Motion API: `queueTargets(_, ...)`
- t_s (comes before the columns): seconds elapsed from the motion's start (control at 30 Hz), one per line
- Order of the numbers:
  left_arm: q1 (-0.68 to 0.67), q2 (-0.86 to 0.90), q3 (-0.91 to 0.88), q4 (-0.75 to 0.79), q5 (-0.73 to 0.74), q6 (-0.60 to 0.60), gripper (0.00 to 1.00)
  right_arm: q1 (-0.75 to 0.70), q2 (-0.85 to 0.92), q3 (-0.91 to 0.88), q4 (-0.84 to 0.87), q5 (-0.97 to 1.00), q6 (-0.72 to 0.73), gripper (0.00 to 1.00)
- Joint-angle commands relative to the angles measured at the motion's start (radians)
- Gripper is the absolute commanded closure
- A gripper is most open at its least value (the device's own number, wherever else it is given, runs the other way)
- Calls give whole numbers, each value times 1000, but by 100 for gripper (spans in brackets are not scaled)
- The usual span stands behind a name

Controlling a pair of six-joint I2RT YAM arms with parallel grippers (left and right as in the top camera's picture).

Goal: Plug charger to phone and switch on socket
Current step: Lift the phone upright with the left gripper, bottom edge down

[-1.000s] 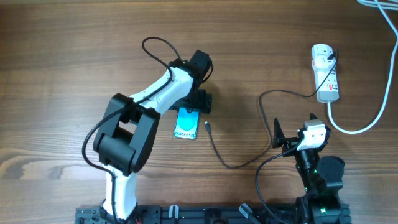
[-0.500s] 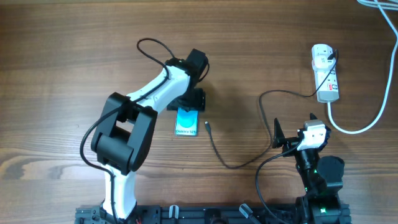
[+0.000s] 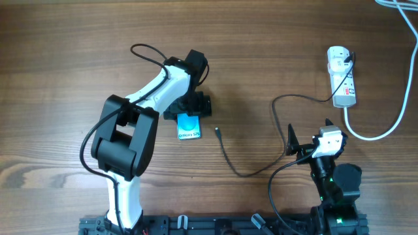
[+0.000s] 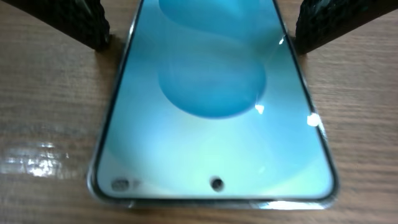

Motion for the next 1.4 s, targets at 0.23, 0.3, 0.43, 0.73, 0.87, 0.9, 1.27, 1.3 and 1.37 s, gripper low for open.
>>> queueTargets(0.23,-7,44,-24,18,19,-27,5,4,-4,-1,2,6,-18,0)
queueTargets(0.3,-7,44,-24,19,19,-27,14,4,-4,-1,2,6,-18,0)
queueTargets(0.43,-7,44,-24,18,19,-27,22,4,-4,-1,2,6,-18,0)
queueTargets(0.73,-7,-9,-23,19,19,7,35,4,-4,-1,2,6,-18,0)
queueTargets(0.87,-6,-66,-18,48,20,-2,35,4,-4,-1,2,6,-18,0)
queueTargets(0.9,-6,-82,-5,49,20,-2,35,4,-4,-1,2,6,-18,0)
queueTargets(1.27,-7,-116,16,124,19,-2,38,4,-4,-1,2,6,-18,0)
queueTargets(1.3,-7,-116,16,124,20,-2,38,4,-4,-1,2,6,-18,0)
queueTargets(1.37,-9,-116,16,124,20,-2,39,4,-4,-1,2,6,-18,0)
